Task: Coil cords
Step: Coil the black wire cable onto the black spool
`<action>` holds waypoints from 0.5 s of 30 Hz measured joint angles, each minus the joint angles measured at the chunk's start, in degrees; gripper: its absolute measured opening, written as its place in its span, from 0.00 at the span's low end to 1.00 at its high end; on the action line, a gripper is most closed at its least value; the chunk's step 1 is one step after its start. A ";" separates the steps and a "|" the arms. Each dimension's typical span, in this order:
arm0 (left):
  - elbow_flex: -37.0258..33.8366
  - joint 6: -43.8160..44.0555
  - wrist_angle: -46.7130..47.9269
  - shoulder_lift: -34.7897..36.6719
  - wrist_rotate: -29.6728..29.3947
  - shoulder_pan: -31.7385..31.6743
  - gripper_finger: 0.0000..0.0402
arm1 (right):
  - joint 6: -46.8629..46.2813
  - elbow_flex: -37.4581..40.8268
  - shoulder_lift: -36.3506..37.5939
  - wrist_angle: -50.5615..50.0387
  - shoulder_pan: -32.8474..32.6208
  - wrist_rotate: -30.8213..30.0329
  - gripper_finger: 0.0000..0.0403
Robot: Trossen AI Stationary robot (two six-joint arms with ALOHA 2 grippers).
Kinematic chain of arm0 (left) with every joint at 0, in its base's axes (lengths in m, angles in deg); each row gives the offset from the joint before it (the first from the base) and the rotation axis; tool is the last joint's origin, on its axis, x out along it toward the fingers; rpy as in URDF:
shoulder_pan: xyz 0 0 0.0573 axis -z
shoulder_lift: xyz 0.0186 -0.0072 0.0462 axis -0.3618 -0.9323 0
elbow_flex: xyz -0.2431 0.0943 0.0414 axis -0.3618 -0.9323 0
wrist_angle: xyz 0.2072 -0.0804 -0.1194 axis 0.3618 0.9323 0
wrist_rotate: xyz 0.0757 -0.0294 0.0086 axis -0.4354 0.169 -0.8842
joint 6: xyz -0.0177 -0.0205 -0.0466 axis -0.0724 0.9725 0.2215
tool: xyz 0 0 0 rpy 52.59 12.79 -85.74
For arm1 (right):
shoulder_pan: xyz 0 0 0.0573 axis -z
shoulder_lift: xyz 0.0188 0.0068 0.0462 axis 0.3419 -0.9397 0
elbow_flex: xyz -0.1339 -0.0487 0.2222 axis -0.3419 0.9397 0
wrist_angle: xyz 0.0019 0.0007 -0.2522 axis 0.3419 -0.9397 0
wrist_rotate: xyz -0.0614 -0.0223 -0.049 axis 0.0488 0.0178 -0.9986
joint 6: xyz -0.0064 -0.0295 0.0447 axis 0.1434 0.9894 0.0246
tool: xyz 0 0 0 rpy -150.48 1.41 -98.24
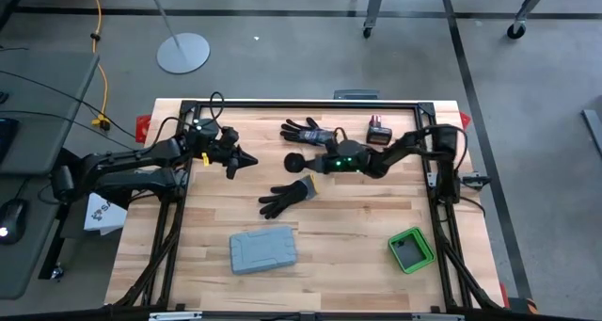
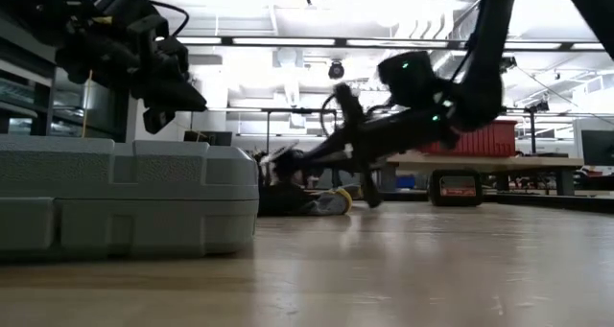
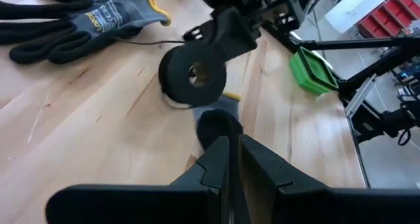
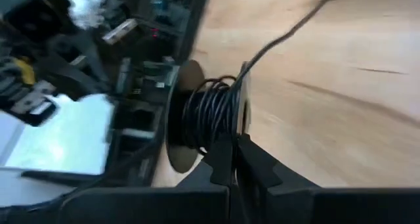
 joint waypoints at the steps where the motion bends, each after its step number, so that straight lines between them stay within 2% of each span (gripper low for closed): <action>1: 0.00 -0.02 -0.22 -0.01 0.00 0.21 0.08 | -0.28 -1.06 -1.32 1.10 0.00 0.84 0.00; 6: 0.00 0.01 -0.73 -0.03 -0.04 1.45 0.08 | -1.66 -5.17 -5.01 1.03 -0.07 2.63 0.00; 15: 0.00 0.56 0.20 -0.06 -0.04 3.19 0.08 | -1.56 -5.61 -4.80 -1.78 -0.16 2.82 0.00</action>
